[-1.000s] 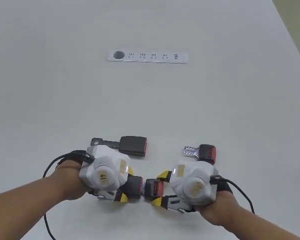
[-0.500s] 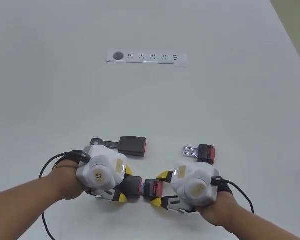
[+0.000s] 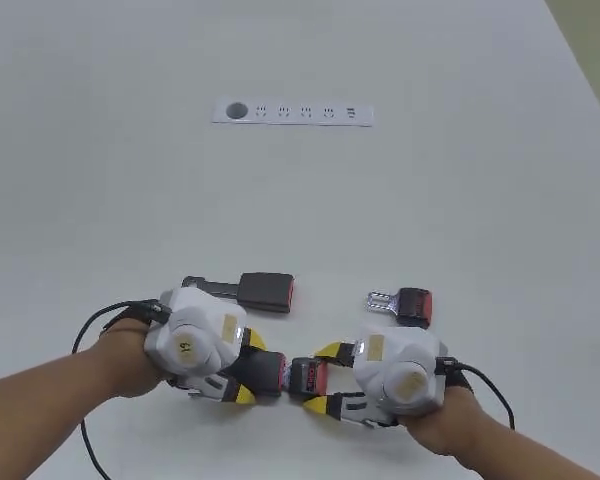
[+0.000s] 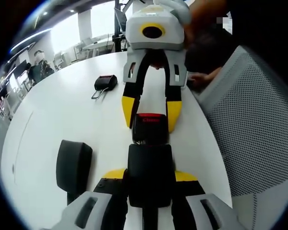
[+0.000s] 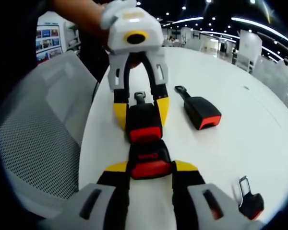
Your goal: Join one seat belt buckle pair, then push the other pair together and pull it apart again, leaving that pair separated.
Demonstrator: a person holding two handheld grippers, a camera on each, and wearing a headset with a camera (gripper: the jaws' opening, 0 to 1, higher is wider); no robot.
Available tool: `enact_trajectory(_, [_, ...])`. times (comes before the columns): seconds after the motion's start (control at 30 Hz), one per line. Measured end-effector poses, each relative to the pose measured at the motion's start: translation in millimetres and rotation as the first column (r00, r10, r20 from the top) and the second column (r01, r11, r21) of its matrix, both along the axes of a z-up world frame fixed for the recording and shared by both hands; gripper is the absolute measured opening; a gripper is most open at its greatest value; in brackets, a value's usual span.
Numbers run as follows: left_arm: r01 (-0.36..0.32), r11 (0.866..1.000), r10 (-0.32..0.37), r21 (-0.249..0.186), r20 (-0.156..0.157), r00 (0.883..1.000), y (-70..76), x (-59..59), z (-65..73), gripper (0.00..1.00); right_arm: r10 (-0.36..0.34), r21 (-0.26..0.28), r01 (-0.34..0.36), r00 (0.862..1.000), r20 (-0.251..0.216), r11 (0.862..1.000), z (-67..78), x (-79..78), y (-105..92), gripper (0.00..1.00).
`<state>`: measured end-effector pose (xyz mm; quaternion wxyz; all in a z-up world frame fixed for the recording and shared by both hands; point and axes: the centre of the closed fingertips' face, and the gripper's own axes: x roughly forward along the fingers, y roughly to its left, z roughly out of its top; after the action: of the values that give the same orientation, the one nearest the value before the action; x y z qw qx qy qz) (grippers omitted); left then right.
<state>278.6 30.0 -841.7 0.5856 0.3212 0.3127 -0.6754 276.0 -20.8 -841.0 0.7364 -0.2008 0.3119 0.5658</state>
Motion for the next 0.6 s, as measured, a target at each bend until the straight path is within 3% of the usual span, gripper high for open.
enact_trajectory(0.6, [-0.001,0.999,0.001,-0.037,-0.019,1.000,2.1,0.5,0.5,0.35,-0.038,0.053,0.038,0.999,-0.001,0.998,-0.1,-0.6,0.4,0.33])
